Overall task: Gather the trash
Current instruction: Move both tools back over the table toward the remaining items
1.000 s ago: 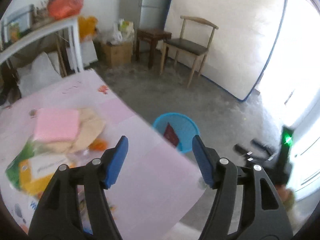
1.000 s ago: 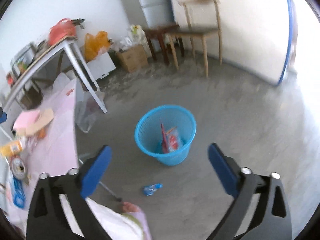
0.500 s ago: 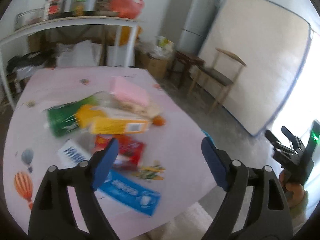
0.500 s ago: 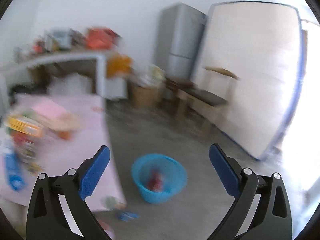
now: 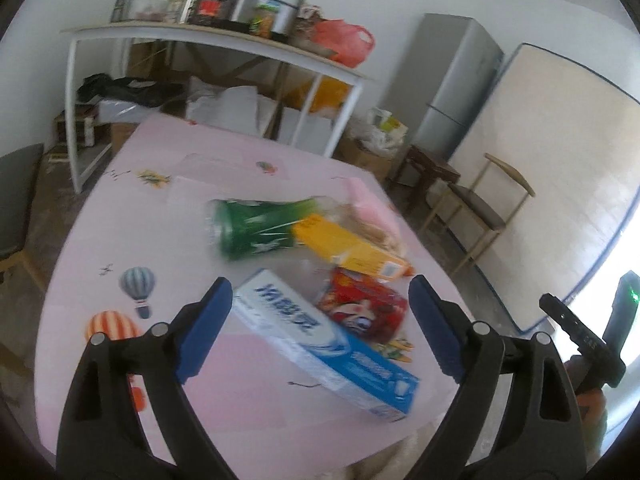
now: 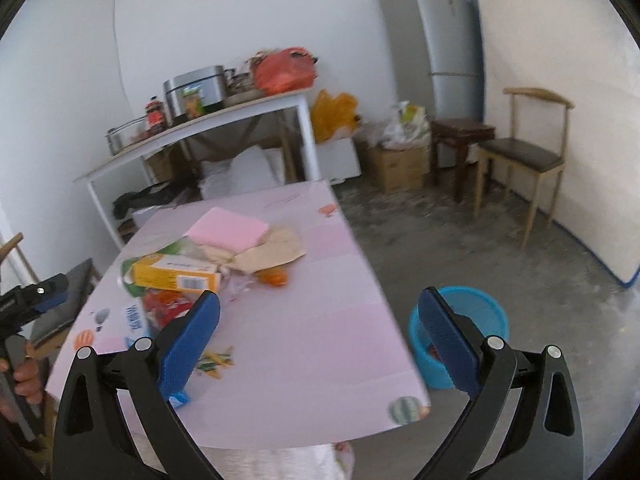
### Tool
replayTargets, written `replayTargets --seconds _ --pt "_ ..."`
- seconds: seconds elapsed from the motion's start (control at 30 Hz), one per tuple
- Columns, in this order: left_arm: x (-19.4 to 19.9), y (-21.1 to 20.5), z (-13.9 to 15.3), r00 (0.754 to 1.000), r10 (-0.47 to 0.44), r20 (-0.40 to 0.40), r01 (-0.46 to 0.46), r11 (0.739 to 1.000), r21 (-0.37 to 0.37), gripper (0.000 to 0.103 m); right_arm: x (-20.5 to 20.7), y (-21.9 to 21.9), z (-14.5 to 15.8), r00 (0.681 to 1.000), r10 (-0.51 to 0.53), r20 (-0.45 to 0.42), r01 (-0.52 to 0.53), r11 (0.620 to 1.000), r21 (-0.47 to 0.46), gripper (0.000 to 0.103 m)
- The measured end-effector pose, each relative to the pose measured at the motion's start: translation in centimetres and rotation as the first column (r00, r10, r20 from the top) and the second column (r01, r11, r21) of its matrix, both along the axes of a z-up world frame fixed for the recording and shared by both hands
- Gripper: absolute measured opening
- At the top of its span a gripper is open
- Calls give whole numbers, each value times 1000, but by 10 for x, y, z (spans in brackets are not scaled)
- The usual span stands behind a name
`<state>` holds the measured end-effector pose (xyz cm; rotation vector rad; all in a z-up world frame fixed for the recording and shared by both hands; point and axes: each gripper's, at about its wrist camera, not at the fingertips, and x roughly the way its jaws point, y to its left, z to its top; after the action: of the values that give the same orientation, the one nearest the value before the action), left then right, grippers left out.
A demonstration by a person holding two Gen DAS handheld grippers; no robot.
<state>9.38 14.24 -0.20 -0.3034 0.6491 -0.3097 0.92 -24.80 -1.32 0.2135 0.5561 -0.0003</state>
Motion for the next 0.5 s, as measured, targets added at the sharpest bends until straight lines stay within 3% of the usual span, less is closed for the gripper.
replayTargets --seconds 0.17,0.33,0.5 --pt "14 24 -7 999 35 -21 -36 999 -29 86 20 19 -10 996 73 -53 -70 996 48 90" --pt "56 51 -10 995 72 -63 -76 995 -62 86 40 35 -16 991 109 -72 -105 993 55 87" --pt "111 68 -7 992 91 -84 -93 996 -14 85 50 42 -19 988 130 -81 -126 991 53 87"
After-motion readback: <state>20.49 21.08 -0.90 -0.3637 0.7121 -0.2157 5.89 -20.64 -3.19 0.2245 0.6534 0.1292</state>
